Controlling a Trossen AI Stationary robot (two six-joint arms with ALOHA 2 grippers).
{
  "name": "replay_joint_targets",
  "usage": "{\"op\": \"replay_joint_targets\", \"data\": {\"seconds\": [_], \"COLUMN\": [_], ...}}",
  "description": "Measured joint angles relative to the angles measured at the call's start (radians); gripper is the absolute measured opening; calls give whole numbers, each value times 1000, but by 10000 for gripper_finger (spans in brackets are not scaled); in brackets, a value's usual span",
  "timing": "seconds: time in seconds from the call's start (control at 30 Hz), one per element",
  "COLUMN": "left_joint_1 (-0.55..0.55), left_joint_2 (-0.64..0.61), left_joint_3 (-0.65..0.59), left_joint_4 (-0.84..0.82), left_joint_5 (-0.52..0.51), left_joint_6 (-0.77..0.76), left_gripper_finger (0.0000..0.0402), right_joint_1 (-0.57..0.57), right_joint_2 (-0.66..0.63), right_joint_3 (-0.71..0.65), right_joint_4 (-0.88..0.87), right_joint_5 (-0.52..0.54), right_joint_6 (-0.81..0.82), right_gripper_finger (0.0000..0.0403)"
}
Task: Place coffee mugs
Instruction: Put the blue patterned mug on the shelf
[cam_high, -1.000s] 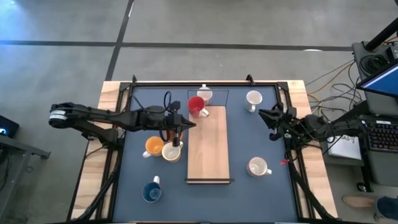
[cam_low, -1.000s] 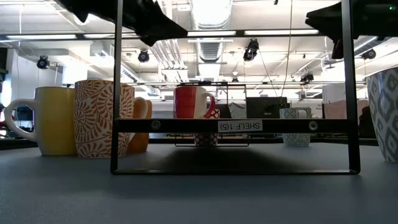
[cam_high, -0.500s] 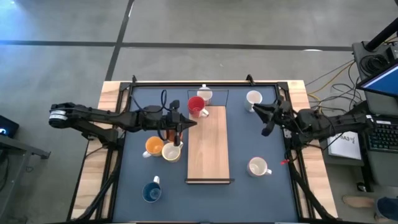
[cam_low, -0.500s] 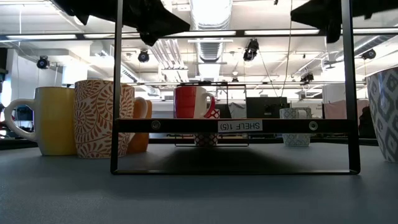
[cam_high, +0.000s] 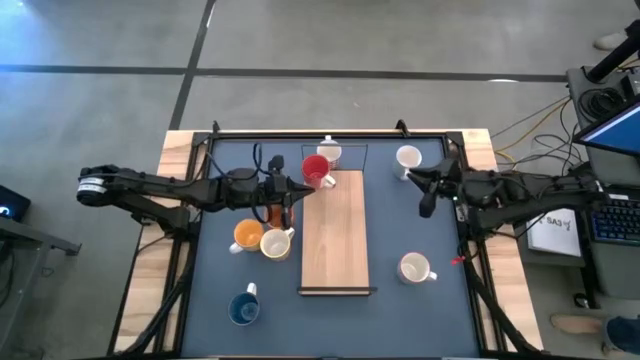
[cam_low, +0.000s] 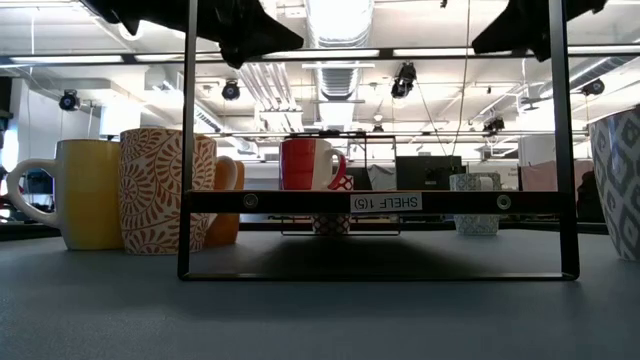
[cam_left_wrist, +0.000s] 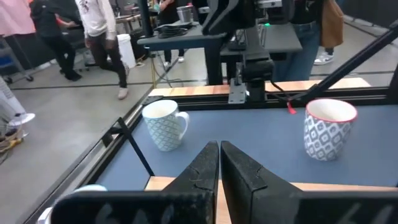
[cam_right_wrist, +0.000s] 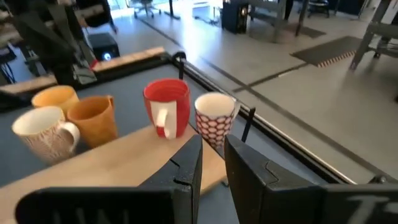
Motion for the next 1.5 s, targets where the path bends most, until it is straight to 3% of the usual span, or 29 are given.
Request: {"op": "replay_joint_targets", "data": {"seconds": [0.33, 0.63, 0.77, 1.13, 1.5], "left_joint_1": [0, 1, 1, 2, 2], "left_joint_2": [0, -1, -1, -34, -131], "left_joint_3": [0, 0, 12, 63, 61], "left_joint_4": [9, 21, 16, 3, -87], "left_joint_5": [0, -1, -2, -2, -104], "left_joint_6": [40, 64, 102, 155, 155], "left_gripper_finger": [0, 0, 0, 0, 0], "right_joint_1": [-8, -20, -65, -251, -451], "right_joint_2": [25, 61, 93, 137, 182], "right_joint_3": [-3, -3, -3, -3, -2], "right_joint_4": [-1, -12, -16, -89, -92], "right_joint_5": [25, 49, 40, -217, -249], "right_joint_6": [23, 23, 53, -12, -48], "right_gripper_finger": [72, 198, 228, 226, 226]}}
